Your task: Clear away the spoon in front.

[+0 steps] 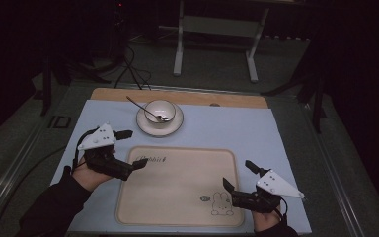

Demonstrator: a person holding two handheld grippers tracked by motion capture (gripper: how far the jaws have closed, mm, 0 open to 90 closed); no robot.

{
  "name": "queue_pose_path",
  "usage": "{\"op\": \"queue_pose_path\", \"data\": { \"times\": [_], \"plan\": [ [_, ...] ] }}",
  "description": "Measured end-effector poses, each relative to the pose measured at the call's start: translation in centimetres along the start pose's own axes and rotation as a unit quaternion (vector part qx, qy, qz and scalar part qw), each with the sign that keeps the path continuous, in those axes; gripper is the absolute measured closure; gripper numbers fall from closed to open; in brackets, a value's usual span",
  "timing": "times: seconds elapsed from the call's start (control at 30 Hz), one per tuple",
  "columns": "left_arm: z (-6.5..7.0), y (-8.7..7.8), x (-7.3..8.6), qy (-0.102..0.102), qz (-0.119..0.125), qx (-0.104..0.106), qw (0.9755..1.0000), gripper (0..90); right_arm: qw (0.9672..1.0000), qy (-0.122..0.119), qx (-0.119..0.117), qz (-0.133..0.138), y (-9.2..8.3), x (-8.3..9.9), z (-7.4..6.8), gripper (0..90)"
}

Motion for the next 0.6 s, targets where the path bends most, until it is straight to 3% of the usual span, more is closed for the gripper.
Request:
{"op": "queue_pose_path", "data": {
  "times": [0.27, 0.6],
  "plan": [
    [-2.0, 0.9, 0.0, -0.019, 0.007, -0.025, 0.9995, 1.3, 1.0, -0.001, 0.0, -0.001, 0.0, 0.0, 0.0, 10.4],
    [-5.6, 2.2, 2.1, -0.087, 0.017, -0.062, 0.9942, 1.8, 1.0, -0.003, -0.003, -0.001, 0.1, 0.0, -0.1, 10.4]
  ]
}}
Point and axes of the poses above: each handheld gripper's, and its own axes: y roughly forward along the jaws, x roughly out of its underside, z roughly to its right, the point moved 3 cm from there along y, roughly forward along the jaws, and after that the axes turned 7 degrees about z, right-handed, at the moved point
